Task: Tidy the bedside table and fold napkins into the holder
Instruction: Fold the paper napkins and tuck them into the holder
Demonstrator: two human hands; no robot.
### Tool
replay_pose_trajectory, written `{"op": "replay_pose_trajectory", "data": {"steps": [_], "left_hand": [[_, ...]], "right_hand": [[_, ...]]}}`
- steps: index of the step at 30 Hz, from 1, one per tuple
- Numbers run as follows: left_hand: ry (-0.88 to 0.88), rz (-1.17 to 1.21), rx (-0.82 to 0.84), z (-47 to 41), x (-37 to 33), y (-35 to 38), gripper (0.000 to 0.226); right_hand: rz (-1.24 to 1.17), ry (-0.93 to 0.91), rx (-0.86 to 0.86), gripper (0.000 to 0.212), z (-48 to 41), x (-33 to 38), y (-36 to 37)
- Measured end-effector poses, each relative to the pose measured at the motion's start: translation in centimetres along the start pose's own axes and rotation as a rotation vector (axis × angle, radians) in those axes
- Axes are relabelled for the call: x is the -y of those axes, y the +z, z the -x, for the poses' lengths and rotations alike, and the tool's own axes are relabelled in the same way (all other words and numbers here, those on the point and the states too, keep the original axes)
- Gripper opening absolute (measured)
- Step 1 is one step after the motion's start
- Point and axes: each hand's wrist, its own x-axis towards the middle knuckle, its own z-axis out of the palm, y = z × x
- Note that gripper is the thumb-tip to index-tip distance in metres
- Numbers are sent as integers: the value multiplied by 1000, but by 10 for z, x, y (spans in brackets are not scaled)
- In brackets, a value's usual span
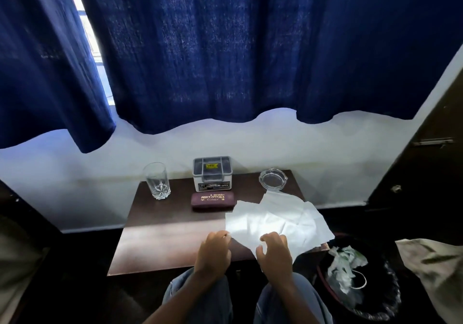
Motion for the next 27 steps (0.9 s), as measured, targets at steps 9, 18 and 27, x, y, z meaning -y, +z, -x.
{"op": "replay_pose_trajectory", "data": {"steps": [9, 18, 27], "left_hand": [[210, 164, -109, 26, -6, -16, 54], [-17, 540, -294, 43, 10, -31, 60], [-138, 1230, -153, 62, 5, -103, 45]], "right_hand": [[182, -193, 11, 40, -6, 27, -6], [-640, 256, 66, 39, -31, 67, -68], [-1364, 395, 337, 14, -30, 119, -156]]}}
